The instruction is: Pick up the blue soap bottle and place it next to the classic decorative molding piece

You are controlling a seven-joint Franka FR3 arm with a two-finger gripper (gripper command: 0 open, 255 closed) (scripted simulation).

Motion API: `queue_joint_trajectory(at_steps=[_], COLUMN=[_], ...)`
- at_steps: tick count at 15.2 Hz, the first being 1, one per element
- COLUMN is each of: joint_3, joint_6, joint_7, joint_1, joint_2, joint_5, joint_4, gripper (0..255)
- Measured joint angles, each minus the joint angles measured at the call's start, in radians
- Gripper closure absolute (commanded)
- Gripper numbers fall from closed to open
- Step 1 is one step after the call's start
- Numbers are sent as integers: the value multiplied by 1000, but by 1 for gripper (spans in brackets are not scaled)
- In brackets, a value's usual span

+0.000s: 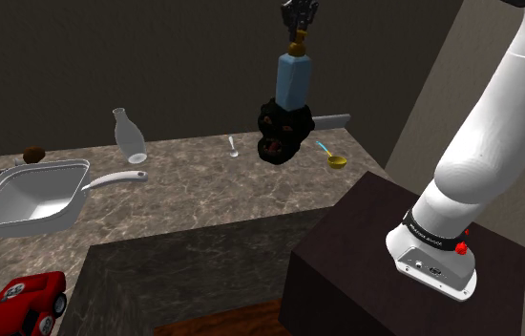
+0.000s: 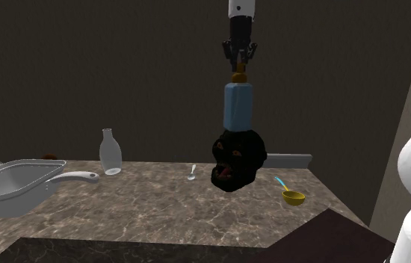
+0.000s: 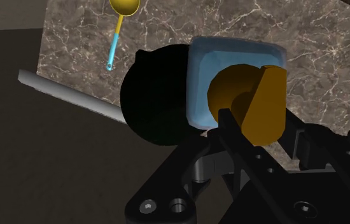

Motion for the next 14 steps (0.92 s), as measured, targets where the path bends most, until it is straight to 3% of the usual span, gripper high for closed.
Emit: queue_joint_trajectory(at_steps=[5,14], joint_3=[-51,-158], joint_6=[17,18], joint_7=[-107,-319], joint_1=[-55,-161], joint_2=[-52,-72], joint_5=[1,1], joint_4=[-69,-87], gripper=[255,255])
